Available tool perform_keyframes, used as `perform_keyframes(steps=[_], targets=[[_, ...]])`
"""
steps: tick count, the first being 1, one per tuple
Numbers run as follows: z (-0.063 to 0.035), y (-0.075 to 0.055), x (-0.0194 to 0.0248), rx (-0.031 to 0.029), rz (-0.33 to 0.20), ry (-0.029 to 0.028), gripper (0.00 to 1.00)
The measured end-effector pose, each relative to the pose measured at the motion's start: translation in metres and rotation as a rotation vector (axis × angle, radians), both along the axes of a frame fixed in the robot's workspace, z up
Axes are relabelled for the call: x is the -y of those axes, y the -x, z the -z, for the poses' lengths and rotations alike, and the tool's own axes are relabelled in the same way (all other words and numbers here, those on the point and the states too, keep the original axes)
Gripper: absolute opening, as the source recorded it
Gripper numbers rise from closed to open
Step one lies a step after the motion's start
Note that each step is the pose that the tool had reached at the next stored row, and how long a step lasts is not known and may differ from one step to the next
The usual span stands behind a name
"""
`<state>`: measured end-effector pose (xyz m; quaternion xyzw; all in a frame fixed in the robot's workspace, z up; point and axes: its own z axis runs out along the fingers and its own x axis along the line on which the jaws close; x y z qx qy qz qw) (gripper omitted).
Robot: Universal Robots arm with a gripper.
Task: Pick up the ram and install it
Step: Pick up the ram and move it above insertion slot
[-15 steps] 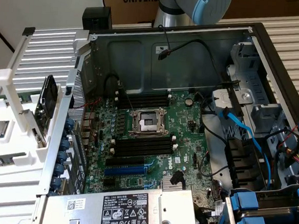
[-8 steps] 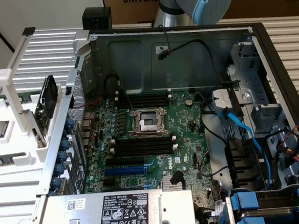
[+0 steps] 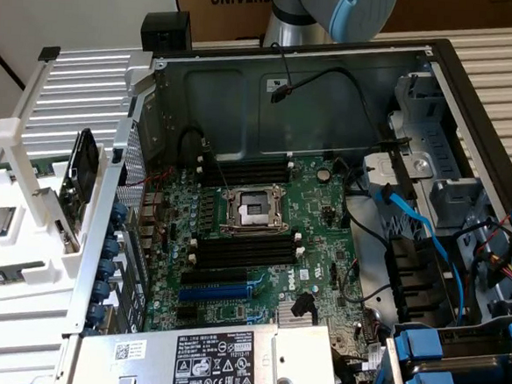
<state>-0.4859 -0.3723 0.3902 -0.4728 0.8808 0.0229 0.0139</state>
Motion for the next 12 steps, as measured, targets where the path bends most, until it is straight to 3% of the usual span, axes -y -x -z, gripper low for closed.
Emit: perform_keyframes(steps=[12], targets=[[0.0000,0.0000,0.0000,-0.0001,-0.219,0.0035,0.11]])
